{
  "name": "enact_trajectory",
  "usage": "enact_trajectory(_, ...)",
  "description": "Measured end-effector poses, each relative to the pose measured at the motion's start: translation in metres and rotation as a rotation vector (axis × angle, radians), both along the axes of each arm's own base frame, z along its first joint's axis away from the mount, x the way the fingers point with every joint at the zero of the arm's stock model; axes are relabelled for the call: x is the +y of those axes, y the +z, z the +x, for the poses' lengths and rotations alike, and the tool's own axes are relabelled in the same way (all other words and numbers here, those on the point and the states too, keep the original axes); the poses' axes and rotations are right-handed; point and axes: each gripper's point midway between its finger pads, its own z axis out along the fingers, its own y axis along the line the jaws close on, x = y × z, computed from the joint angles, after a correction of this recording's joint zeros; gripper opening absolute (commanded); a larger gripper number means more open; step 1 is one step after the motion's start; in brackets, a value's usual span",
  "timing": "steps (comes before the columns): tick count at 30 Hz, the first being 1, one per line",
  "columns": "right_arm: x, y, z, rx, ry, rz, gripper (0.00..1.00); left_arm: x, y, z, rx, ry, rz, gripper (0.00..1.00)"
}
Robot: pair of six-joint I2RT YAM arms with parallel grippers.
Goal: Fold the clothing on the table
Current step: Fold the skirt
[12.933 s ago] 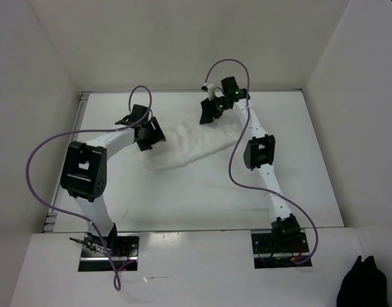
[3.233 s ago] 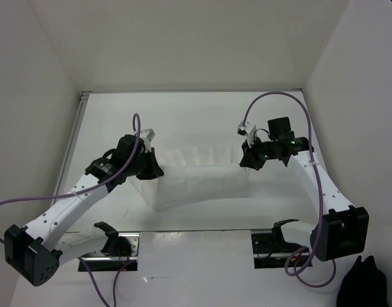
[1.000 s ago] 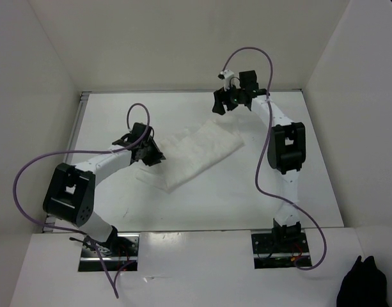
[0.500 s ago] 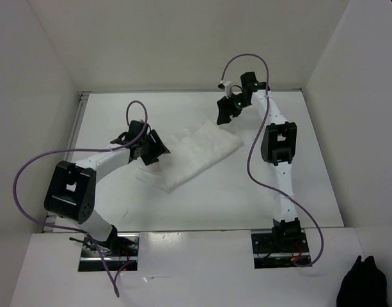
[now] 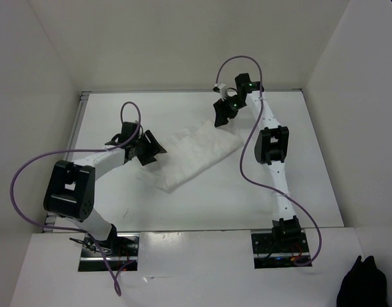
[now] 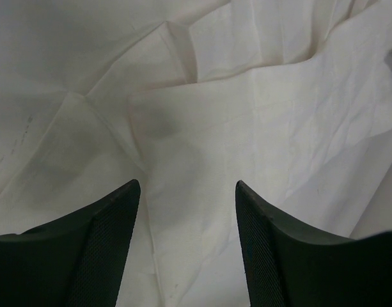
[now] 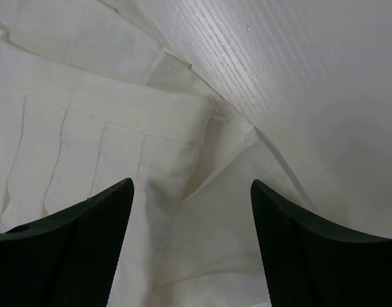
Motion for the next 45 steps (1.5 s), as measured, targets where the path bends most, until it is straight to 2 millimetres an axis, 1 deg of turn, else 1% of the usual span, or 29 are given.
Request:
enact_trajectory(7,0.001,0.004,-0.002,0.002,0.003,-0.002,0.71,-0.006,-0.006,0.003,0.002,-0.021,-0.025,0.63)
enact_trajectory(8,0.001,0.003,-0.002,0.004,0.003,-0.002,0.71,-0.006,-0.008,0.003,0.005,-0.022,-0.025,0.63)
enact_trajectory(9,0.001,0.003,-0.003,0.008,0.004,-0.003,0.71,-0.007,-0.01,0.003,0.009,-0.023,-0.026,0.6)
enact_trajectory(12,0.003,0.002,-0.005,0.016,0.008,-0.004,0.71,-0.007,-0.013,0.003,0.018,-0.025,-0.028,0.58)
enact_trajectory(13,0.004,0.001,-0.006,0.018,0.01,-0.005,0.71,-0.007,-0.014,0.003,0.018,-0.025,-0.028,0.55)
enact_trajectory(14,0.005,0.0,-0.006,0.02,0.013,-0.005,0.71,-0.007,-0.015,0.003,0.021,-0.025,-0.027,0.54)
enact_trajectory(17,0.009,-0.005,-0.01,0.034,0.024,-0.009,0.7,-0.007,-0.017,0.003,0.026,-0.025,-0.026,0.52)
enact_trajectory(18,0.011,-0.007,-0.01,0.036,0.028,-0.01,0.69,-0.007,-0.017,0.003,0.027,-0.025,-0.026,0.52)
enact_trajectory(20,0.014,-0.01,-0.011,0.038,0.037,-0.011,0.62,-0.007,-0.018,0.004,0.025,-0.025,-0.026,0.49)
enact_trajectory(23,0.019,-0.014,-0.013,0.045,0.046,-0.013,0.56,-0.008,-0.021,0.004,0.032,-0.026,-0.026,0.36)
enact_trajectory(24,0.02,-0.015,-0.014,0.047,0.049,-0.013,0.52,-0.009,-0.023,0.003,0.036,-0.026,-0.025,0.26)
enact_trajectory(25,0.021,-0.016,-0.014,0.048,0.051,-0.013,0.45,-0.009,-0.023,0.003,0.037,-0.027,-0.025,0.19)
enact_trajectory(27,0.022,-0.015,-0.014,0.048,0.05,-0.016,0.39,-0.009,-0.024,0.003,0.038,-0.029,-0.025,0.1)
enact_trajectory(28,0.022,-0.014,-0.014,0.046,0.047,-0.017,0.36,-0.01,-0.024,0.003,0.038,-0.03,-0.025,0.04)
enact_trajectory(29,0.022,-0.012,-0.013,0.041,0.045,-0.017,0.35,-0.01,-0.024,0.003,0.038,-0.031,-0.023,0.01)
enact_trajectory(32,0.022,-0.004,-0.009,0.029,0.026,-0.018,0.31,-0.009,-0.024,0.002,0.042,-0.031,-0.02,0.0)
enact_trajectory(33,0.021,-0.002,-0.008,0.027,0.016,-0.021,0.28,-0.009,-0.025,0.002,0.042,-0.03,-0.018,0.0)
enact_trajectory(34,0.02,-0.002,-0.008,0.03,0.004,-0.022,0.25,-0.009,-0.025,0.001,0.045,-0.031,-0.015,0.0)
enact_trajectory(35,0.018,-0.001,-0.007,0.033,-0.007,-0.025,0.16,-0.008,-0.025,0.0,0.048,-0.031,-0.013,0.0)
enact_trajectory(37,0.015,-0.002,-0.009,0.055,-0.025,-0.029,0.1,-0.008,-0.025,-0.001,0.051,-0.032,-0.01,0.0)
enact_trajectory(41,0.006,-0.008,-0.025,0.141,-0.052,-0.047,0.01,-0.007,-0.018,-0.003,0.034,-0.047,-0.001,0.0)
enact_trajectory(45,-0.01,-0.012,-0.058,0.252,-0.068,-0.077,0.0,-0.008,-0.001,-0.006,0.001,-0.059,-0.003,0.0)
